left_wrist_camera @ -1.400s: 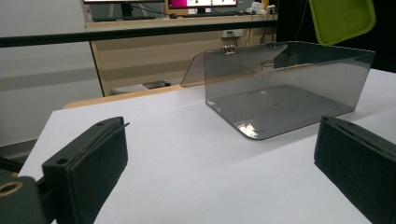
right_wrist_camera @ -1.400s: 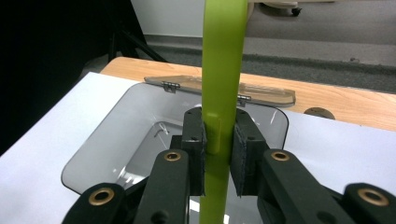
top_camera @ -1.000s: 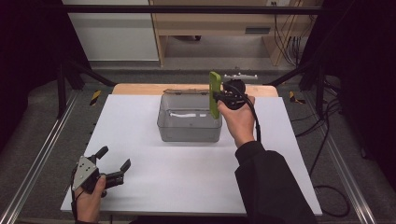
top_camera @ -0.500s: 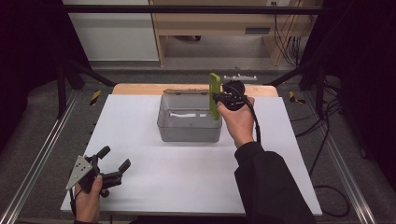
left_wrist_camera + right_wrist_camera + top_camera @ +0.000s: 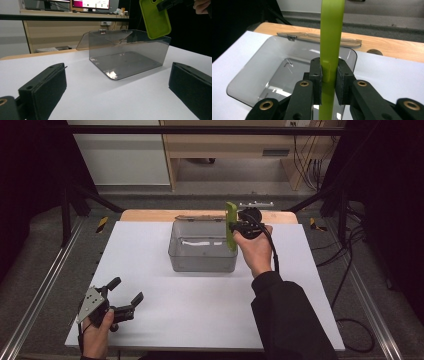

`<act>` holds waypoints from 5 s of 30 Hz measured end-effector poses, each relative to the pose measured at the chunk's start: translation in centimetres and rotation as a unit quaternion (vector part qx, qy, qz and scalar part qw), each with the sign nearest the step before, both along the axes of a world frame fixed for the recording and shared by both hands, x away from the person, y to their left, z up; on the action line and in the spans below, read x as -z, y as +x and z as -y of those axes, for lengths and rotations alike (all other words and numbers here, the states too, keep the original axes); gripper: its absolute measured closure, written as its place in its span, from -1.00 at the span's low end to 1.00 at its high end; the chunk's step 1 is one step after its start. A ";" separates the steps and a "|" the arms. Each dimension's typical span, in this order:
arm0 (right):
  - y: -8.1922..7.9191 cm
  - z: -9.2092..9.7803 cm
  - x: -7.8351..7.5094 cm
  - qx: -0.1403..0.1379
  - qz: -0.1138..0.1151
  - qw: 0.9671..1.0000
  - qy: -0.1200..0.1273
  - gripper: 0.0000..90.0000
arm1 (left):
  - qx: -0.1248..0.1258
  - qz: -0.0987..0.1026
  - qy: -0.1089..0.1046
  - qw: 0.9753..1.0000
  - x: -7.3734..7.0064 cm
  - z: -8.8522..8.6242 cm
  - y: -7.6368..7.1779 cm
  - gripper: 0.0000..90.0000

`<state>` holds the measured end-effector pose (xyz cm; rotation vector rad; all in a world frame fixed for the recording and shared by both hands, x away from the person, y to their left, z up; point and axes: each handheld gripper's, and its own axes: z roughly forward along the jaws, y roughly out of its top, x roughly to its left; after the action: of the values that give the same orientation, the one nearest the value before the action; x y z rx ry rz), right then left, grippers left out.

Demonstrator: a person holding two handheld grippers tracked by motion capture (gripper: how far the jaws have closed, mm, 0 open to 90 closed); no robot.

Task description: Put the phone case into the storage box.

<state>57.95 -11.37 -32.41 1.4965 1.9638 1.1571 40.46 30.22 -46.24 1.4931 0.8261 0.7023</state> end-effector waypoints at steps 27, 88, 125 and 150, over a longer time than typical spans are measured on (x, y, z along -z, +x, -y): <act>1.3 -0.3 2.5 0.007 -0.037 0.999 -0.033 0.72 | 0.004 -0.002 0.003 1.000 0.0 0.1 0.0 -0.98; 1.7 -0.1 5.9 -0.012 -0.093 0.996 0.000 0.72 | 0.010 -0.001 0.016 1.000 0.0 0.4 -0.1 -0.97; 1.9 -0.7 6.4 -0.022 -0.091 0.996 0.007 0.72 | 0.009 -0.001 0.016 1.000 0.0 0.4 -0.1 -0.96; 2.1 -0.4 6.4 -0.019 -0.090 0.996 0.008 0.71 | 0.010 -0.002 0.020 1.000 0.0 0.5 -0.1 -0.96</act>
<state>60.05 -10.94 -38.85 1.6290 2.1144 1.0882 40.40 29.77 -46.23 1.5373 0.8028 0.7038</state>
